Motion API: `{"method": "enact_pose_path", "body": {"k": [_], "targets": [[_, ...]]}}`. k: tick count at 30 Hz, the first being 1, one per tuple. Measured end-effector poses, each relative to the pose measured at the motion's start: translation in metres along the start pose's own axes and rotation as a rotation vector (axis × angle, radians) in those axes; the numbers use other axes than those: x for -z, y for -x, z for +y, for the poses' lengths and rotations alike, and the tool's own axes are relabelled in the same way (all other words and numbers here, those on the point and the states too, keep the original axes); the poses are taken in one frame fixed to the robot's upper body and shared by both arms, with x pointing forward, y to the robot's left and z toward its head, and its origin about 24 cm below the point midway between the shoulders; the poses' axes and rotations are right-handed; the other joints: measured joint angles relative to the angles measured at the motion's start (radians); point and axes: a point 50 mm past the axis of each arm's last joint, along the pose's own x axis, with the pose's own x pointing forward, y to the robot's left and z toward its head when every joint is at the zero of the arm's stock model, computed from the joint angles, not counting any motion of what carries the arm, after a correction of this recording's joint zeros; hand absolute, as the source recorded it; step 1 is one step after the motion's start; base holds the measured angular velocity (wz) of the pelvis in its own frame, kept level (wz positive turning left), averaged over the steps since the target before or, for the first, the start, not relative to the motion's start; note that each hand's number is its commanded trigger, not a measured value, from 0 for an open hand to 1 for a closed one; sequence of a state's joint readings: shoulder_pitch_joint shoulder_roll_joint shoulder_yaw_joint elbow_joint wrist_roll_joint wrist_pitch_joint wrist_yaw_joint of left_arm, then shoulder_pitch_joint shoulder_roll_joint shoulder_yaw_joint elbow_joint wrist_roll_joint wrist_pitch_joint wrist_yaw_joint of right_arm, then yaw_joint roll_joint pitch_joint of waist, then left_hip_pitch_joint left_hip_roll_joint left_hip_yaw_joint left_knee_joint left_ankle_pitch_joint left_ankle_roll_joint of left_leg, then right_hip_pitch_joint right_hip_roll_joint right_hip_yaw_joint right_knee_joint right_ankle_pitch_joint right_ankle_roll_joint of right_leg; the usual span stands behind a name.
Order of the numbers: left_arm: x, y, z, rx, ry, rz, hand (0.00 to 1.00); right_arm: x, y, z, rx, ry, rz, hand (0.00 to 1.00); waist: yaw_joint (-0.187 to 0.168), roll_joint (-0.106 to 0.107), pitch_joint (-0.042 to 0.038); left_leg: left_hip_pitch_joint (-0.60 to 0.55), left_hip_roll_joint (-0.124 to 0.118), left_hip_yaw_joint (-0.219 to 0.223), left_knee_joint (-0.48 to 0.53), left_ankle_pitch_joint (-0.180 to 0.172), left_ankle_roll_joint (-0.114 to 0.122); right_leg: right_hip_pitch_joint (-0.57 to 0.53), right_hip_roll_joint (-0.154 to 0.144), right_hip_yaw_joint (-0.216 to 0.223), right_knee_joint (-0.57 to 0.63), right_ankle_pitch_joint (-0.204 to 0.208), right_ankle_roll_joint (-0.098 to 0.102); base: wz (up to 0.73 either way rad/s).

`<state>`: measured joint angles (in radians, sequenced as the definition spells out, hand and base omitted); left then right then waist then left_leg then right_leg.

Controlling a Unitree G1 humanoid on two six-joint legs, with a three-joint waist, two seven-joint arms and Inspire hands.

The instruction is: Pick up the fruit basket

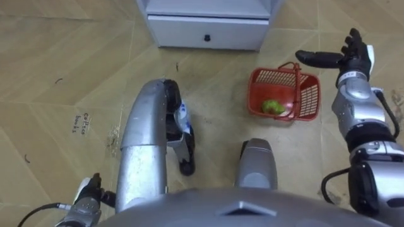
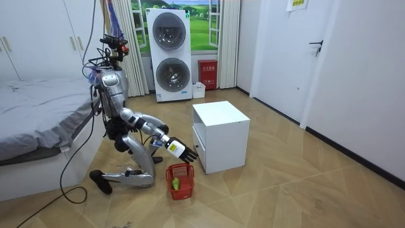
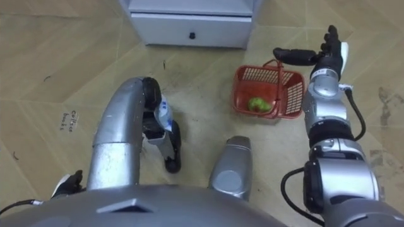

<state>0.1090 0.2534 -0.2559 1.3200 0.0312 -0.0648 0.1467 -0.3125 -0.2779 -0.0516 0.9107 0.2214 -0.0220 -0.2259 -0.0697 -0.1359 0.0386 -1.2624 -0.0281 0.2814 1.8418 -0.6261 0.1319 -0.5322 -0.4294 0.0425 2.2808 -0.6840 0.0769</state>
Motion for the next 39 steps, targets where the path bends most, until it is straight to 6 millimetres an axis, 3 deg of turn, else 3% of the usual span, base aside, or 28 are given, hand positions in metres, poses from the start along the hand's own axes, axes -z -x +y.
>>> {"method": "enact_pose_path", "body": {"k": [2, 4, 10, 17, 22, 24, 27, 39], "targets": [[0.003, 0.001, -0.002, 0.008, -0.015, 0.006, 0.0, 0.0, 0.0, -0.001, 0.0, 0.013, -0.001, 0.0, 0.001, -0.001, 0.0002, -0.017, 0.003, -0.001, 0.026, -0.002, -0.022, 0.001, 0.008, 0.008, 0.043, -0.015, -0.008, 0.04], [0.0, 0.002, -0.014, 0.043, -0.013, -0.003, 0.0, -0.006, -0.003, -0.006, 0.01, 0.011, -0.014, 0.0, 0.023, 0.026, 0.0111, -0.049, 0.022, -0.027, 0.055, -0.001, -0.059, -0.015, 0.049, 0.017, 0.086, -0.027, -0.018, -0.17], [0.002, 0.002, -0.016, 0.097, -0.031, 0.009, 0.0, -0.002, -0.002, -0.002, -0.035, 0.05, 0.001, 0.0, 0.023, 0.036, 0.0052, -0.065, 0.035, -0.042, 0.03, 0.024, -0.105, -0.057, 0.074, 0.024, 0.108, -0.031, -0.019, -0.06], [-0.003, 0.002, -0.019, 0.139, -0.072, -0.008, 0.0, 0.007, -0.004, -0.009, -0.06, 0.123, 0.045, 0.0, 0.054, 0.041, 0.0047, -0.072, 0.042, -0.045, 0.03, 0.025, -0.107, -0.066, 0.08, 0.021, 0.109, -0.033, -0.015, 0.0], [-0.013, 0.0, -0.016, 0.136, -0.076, -0.024, 0.0, 0.011, -0.005, -0.016, -0.043, 0.141, 0.074, 0.0, 0.089, 0.068, 0.0104, -0.09, 0.042, -0.043, 0.031, 0.025, -0.107, -0.087, 0.08, 0.027, 0.113, -0.033, -0.015, 0.0], [-0.015, 0.0, -0.016, 0.134, -0.076, -0.028, 0.0, 0.011, -0.006, -0.016, -0.052, 0.153, 0.073, 0.0, 0.098, 0.077, 0.0073, -0.096, 0.043, -0.041, 0.031, 0.025, -0.107, -0.097, 0.08, 0.031, 0.114, -0.033, -0.015, 0.0], [-0.016, 0.0, -0.017, 0.141, -0.088, -0.035, 0.0, 0.009, -0.006, -0.017, -0.053, 0.173, 0.067, 0.0, 0.103, 0.09, 0.0088, -0.103, 0.042, -0.039, 0.03, 0.025, -0.107, -0.103, 0.079, 0.031, 0.114, -0.033, -0.014, 0.0], [-0.018, 0.0, -0.018, 0.178, -0.064, -0.043, 0.0, 0.011, -0.007, -0.015, -0.09, 0.162, 0.094, 0.0, 0.11, 0.106, 0.0102, -0.111, 0.048, -0.035, 0.03, 0.025, -0.107, -0.117, 0.08, 0.038, 0.12, -0.034, -0.014, 0.0]]}}
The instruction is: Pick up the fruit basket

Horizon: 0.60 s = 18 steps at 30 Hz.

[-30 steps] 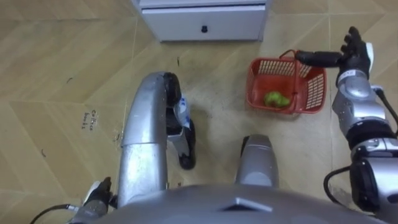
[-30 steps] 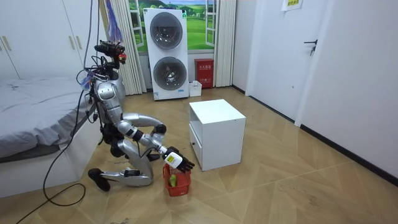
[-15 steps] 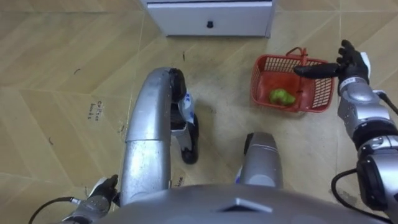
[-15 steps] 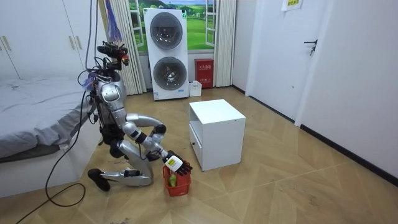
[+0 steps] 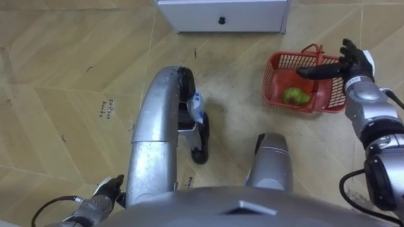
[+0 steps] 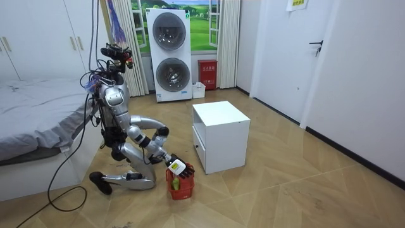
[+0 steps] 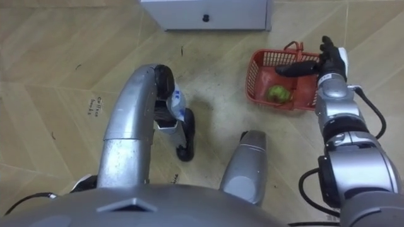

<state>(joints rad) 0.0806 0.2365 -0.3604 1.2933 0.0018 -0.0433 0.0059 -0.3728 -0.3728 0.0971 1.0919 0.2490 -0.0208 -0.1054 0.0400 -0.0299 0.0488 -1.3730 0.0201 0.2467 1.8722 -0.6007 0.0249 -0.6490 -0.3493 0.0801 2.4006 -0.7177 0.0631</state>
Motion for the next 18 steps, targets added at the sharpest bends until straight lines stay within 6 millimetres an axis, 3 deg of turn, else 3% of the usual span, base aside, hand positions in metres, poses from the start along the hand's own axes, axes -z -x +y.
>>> {"method": "enact_pose_path", "body": {"k": [8, 18], "targets": [[-0.001, 0.0, 0.0, -0.001, 0.011, -0.004, 0.0, 0.001, 0.0, 0.001, -0.022, -0.025, 0.004, 0.0, 0.008, 0.005, -0.0013, -0.012, 0.001, 0.002, -0.001, 0.001, -0.001, -0.016, 0.0, 0.001, 0.001, 0.0, 0.001, 0.0], [-0.003, 0.0, -0.003, 0.014, -0.026, -0.005, 0.0, 0.011, 0.001, 0.003, -0.052, -0.112, 0.058, 0.0, 0.049, 0.017, -0.0017, -0.012, 0.001, 0.002, -0.004, 0.002, -0.002, -0.017, -0.001, 0.001, 0.0, -0.001, 0.003, 0.0]]}}
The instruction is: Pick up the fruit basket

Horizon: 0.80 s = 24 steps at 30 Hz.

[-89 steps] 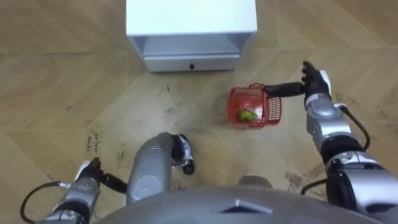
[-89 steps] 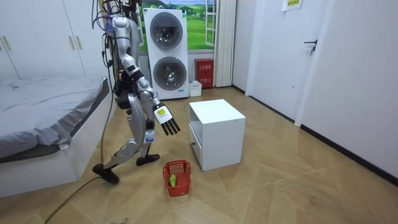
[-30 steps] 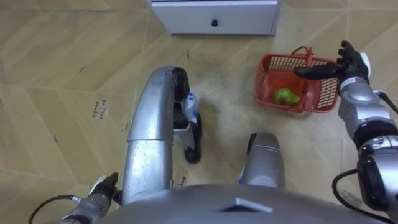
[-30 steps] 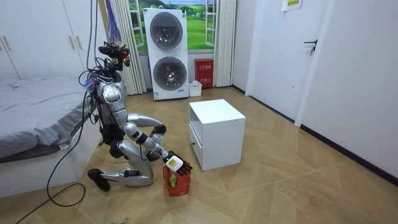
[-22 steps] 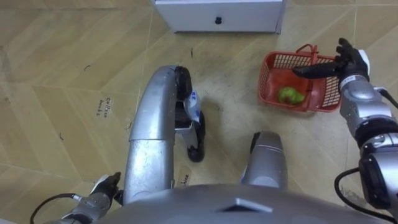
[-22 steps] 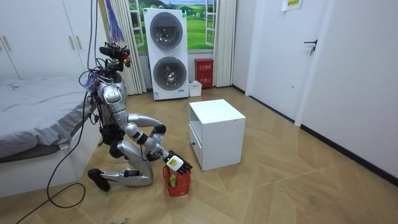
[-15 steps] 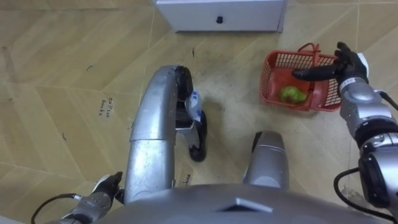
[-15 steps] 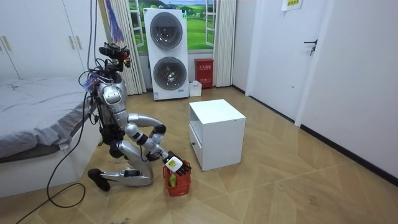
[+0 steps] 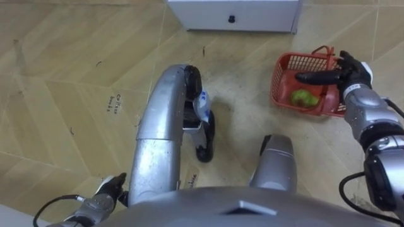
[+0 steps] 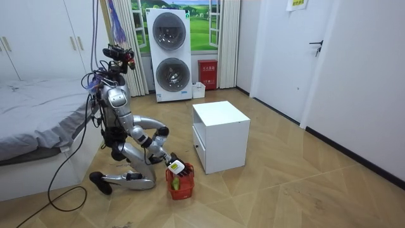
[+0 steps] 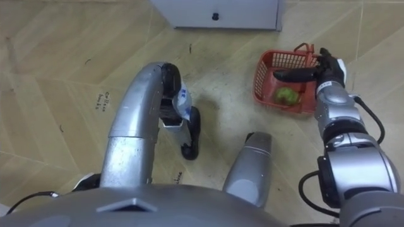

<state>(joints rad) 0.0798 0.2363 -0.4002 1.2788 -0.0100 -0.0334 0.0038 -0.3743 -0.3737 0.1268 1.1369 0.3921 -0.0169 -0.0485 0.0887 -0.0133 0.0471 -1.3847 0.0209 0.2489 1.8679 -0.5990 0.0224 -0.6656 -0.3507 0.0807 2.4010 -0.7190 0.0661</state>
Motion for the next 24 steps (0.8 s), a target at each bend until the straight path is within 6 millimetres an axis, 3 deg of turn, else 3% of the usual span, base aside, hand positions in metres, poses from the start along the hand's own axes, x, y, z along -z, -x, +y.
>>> {"method": "enact_pose_path", "body": {"k": [8, 9, 10, 24], "targets": [[0.002, 0.0, -0.002, 0.041, -0.009, 0.013, 0.0, 0.012, 0.001, 0.005, -0.055, 0.012, 0.054, 0.0, 0.001, -0.005, 0.0049, 0.0, -0.003, -0.002, -0.006, 0.007, -0.007, 0.0, 0.0, -0.004, 0.001, 0.0, 0.001, 0.0], [0.002, 0.0, -0.003, 0.042, -0.01, 0.015, 0.0, 0.013, 0.001, 0.005, -0.057, 0.01, 0.059, 0.35, 0.002, -0.006, 0.0051, 0.0, -0.003, -0.002, -0.006, 0.009, -0.007, 0.0, 0.0, -0.004, 0.001, 0.0, 0.001, 0.0], [0.002, 0.0, -0.003, 0.045, -0.009, 0.016, 0.0, 0.013, 0.001, 0.005, -0.057, 0.006, 0.062, 1.0, 0.002, -0.006, 0.0052, 0.0, -0.003, -0.003, -0.006, 0.009, -0.008, 0.001, 0.001, -0.005, 0.002, 0.0, 0.001, 0.0], [-0.003, -0.001, -0.002, 0.064, 0.018, 0.016, 0.0, 0.02, 0.002, 0.01, -0.081, 0.003, 0.092, 1.0, 0.001, -0.011, 0.0065, 0.0, -0.003, -0.006, -0.004, 0.01, -0.008, 0.003, 0.003, -0.007, 0.004, -0.001, 0.001, 0.0]]}}
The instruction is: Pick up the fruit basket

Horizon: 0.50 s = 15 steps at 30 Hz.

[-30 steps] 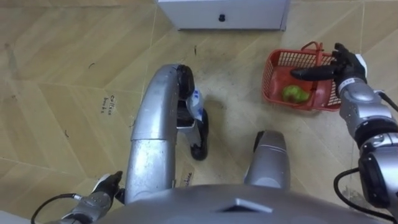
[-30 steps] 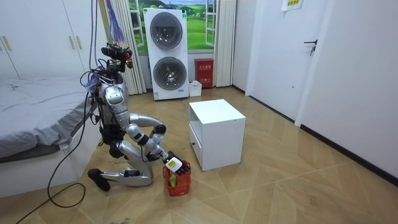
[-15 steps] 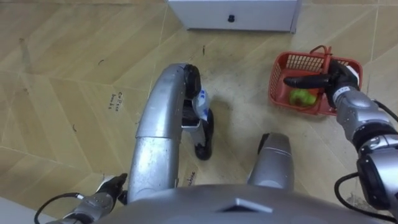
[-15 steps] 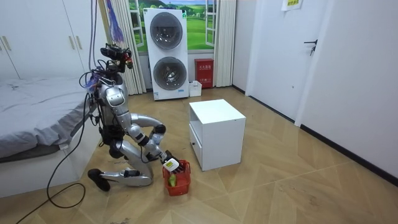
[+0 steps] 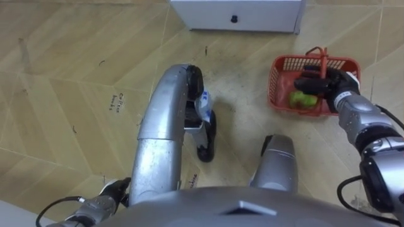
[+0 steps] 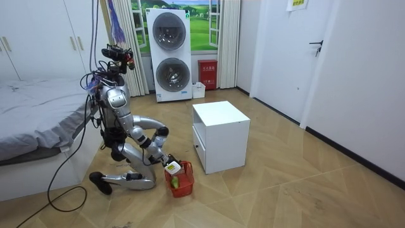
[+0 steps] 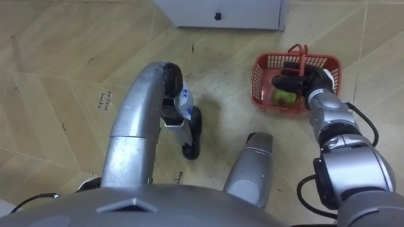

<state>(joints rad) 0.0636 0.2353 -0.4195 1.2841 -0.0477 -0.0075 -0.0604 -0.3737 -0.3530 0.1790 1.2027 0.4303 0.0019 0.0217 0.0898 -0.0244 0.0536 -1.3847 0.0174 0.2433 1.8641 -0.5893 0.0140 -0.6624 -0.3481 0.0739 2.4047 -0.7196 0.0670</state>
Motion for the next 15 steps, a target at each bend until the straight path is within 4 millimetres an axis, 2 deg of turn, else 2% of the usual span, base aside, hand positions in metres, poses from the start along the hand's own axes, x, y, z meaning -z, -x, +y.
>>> {"method": "enact_pose_path", "body": {"k": [6, 9, 15], "targets": [[-0.011, -0.001, 0.003, -0.006, -0.003, -0.027, 0.0, 0.009, 0.0, 0.003, -0.014, 0.015, 0.035, 1.0, -0.003, -0.004, -0.0001, 0.0, -0.001, -0.002, 0.003, 0.0, 0.0, 0.003, 0.002, -0.003, 0.0, 0.0, 0.0, 0.0], [-0.016, -0.001, 0.003, -0.006, -0.003, -0.039, 0.0, 0.014, 0.001, 0.003, -0.013, 0.014, 0.055, 1.0, -0.003, -0.004, -0.0002, 0.0, -0.01, -0.004, 0.005, 0.002, 0.003, 0.009, 0.002, -0.007, 0.0, 0.0, 0.0, 0.0], [-0.029, -0.003, 0.002, -0.008, -0.004, -0.062, 0.0, 0.015, 0.001, 0.003, -0.014, 0.009, 0.06, 1.0, -0.002, -0.001, -0.0033, 0.0, -0.014, -0.009, 0.011, 0.005, 0.008, 0.021, 0.005, -0.012, 0.001, 0.0, 0.001, 0.0]]}}
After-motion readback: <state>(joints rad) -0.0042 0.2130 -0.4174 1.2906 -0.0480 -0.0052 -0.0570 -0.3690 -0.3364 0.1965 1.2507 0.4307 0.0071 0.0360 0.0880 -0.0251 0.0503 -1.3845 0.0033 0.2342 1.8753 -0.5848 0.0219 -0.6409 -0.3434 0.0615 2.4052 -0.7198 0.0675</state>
